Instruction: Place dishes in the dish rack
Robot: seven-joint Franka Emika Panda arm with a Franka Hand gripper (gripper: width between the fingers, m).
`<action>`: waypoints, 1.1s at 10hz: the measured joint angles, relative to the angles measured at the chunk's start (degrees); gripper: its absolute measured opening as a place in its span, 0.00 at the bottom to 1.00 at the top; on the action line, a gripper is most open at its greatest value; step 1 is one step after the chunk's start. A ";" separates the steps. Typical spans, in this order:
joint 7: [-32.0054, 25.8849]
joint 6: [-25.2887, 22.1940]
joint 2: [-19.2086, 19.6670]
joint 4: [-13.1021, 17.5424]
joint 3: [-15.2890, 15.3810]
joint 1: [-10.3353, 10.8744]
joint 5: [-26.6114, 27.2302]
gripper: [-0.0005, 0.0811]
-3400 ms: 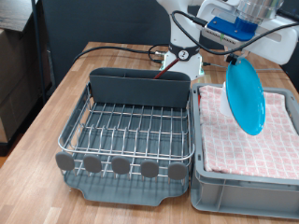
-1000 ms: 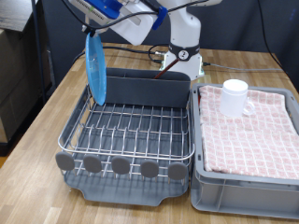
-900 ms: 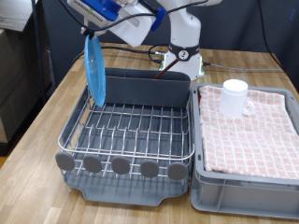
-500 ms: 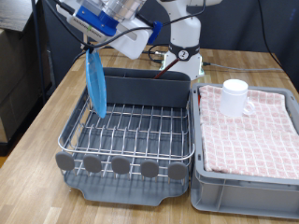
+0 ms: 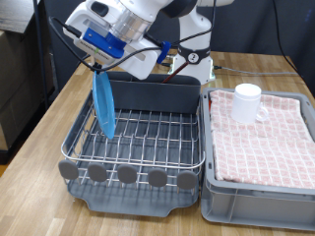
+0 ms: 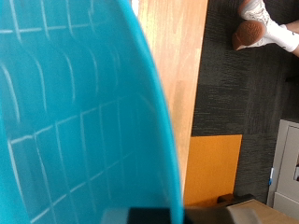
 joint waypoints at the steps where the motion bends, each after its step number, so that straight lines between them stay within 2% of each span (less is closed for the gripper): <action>1: 0.59 0.88 0.81 -0.09 -0.13 0.00 0.00 0.03; 5: 3.14 3.06 2.79 -0.85 -0.13 0.04 0.00 0.03; 11: 3.66 3.01 2.89 -1.41 0.45 0.09 0.82 0.03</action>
